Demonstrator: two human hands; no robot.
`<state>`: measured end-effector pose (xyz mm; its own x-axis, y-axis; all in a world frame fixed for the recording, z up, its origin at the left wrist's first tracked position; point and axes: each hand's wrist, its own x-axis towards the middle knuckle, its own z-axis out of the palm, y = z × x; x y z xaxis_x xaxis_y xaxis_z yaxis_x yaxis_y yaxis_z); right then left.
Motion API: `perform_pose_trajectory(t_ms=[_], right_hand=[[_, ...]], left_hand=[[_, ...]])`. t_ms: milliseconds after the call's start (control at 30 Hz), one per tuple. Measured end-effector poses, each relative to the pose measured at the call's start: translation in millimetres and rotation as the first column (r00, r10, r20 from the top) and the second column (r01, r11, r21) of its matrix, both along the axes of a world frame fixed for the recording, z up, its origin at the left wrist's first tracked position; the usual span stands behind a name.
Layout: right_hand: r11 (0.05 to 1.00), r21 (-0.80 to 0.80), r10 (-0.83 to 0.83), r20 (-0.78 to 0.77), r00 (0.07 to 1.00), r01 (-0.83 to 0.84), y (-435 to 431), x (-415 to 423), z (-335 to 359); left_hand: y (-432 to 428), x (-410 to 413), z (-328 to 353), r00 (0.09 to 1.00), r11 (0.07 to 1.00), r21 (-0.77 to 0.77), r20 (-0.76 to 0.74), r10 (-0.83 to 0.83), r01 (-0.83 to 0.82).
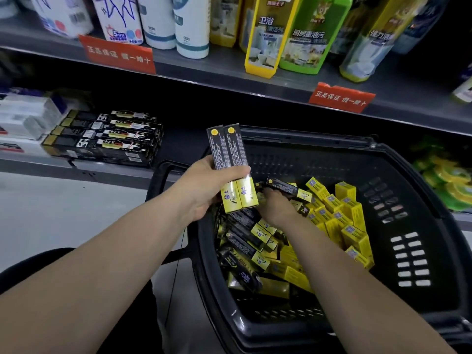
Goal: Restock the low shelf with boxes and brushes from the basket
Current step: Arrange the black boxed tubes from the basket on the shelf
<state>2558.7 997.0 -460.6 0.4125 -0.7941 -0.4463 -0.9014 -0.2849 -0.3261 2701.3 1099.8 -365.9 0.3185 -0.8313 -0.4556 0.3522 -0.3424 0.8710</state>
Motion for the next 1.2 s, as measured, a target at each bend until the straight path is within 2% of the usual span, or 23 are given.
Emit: perform_pose_trajectory(t_ms=[67, 200, 267, 300, 333, 400, 433, 500, 633, 867, 967, 1033, 1100, 1167, 1200], right_hand=[[0.998, -0.062, 0.007, -0.028, 1.000, -0.008, 1, -3, -8], [0.996, -0.092, -0.014, 0.011, 1.000, 0.015, 7, -23, 4], [0.990, -0.111, -0.076, 0.125, 0.989, 0.090, 12, -37, 21], [0.980, -0.094, -0.148, 0.240, 0.959, 0.175, 16, -43, 31], [0.964, -0.027, -0.235, 0.387, 0.892, 0.266, 20, -48, 42], [0.915, 0.217, -0.398, 0.626, 0.671, 0.340, 29, -50, 64], [0.893, 0.320, -0.449, 0.674, 0.587, 0.316, 35, -47, 72], [0.887, 0.401, -0.460, 0.715, 0.526, 0.231, 48, -36, 82], [0.909, 0.386, -0.408, 0.749, 0.522, 0.157, 63, -18, 89], [0.954, 0.298, -0.216, 0.738, 0.639, -0.021, 57, 3, 106], [0.951, 0.309, -0.230, 0.738, 0.634, -0.014, 50, 32, 113], [0.908, 0.409, -0.273, 0.744, 0.610, -0.092, 43, 58, 119], [0.820, 0.531, -0.322, 0.737, 0.595, -0.213, 34, 85, 125], [0.755, 0.581, -0.299, 0.718, 0.628, -0.305, 25, 113, 131], [0.755, 0.571, -0.266, 0.715, 0.646, -0.322, 22, 128, 132]], left_hand=[[-1, 0, 1, 1.000, 1.000, -0.004, -0.023, 0.009, -0.009], [-6, -6, 2, 0.999, 1.000, 0.000, -0.048, -0.002, 0.002], [-8, -8, 0, 0.999, 1.000, 0.005, -0.051, -0.005, 0.006], [-8, -9, -1, 0.999, 1.000, 0.010, -0.049, -0.001, 0.002], [-9, -10, -1, 0.999, 1.000, 0.012, -0.046, 0.001, 0.000], [-12, -12, -3, 0.999, 1.000, 0.005, -0.043, 0.002, -0.002], [-12, -14, -3, 0.999, 1.000, -0.002, -0.038, 0.002, -0.002], [-13, -17, -3, 1.000, 1.000, -0.011, -0.022, 0.005, -0.006], [-8, -15, 1, 0.999, 0.999, -0.042, -0.030, 0.017, -0.018], [14, 26, 11, 0.993, 0.995, 0.002, 0.048, 0.104, -0.104], [29, 48, 18, 0.995, 0.998, 0.041, 0.090, 0.034, -0.038], [40, 61, 23, 0.997, 0.998, 0.044, 0.064, -0.039, 0.036], [49, 78, 30, 0.997, 0.997, 0.054, 0.037, -0.061, 0.059], [60, 103, 32, 0.998, 0.996, 0.071, 0.044, -0.051, 0.048], [65, 116, 31, 0.997, 0.996, 0.087, 0.070, -0.026, 0.020]])
